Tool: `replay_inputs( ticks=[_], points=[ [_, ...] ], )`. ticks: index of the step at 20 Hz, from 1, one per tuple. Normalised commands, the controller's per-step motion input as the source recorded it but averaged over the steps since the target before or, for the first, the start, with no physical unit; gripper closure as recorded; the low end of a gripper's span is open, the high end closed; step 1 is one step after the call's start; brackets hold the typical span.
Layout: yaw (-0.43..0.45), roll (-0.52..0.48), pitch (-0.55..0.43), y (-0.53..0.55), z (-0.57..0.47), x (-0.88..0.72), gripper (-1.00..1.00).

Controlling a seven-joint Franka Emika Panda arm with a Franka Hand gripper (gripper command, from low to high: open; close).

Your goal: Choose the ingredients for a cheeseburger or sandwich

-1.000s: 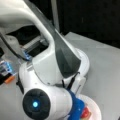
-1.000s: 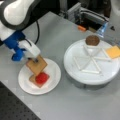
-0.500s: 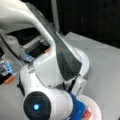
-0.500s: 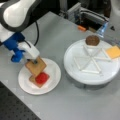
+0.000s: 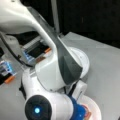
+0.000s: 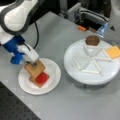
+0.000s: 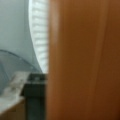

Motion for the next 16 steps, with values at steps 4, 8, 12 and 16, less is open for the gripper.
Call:
replay_inputs(
  ticks=[4,8,12,16],
  points=[
    [0.123,0.103,0.022,-0.09,-0.07,0.19,1.00],
    [0.130,0.119,-0.032,-0.09,-0.11,0.18,1.00],
    [0.124,0.129,-0.053,-0.10,-0.10,0.17,1.00],
    [0.096,0.136,-0.035,-0.08,-0.07,0.15,1.00]
  ],
)
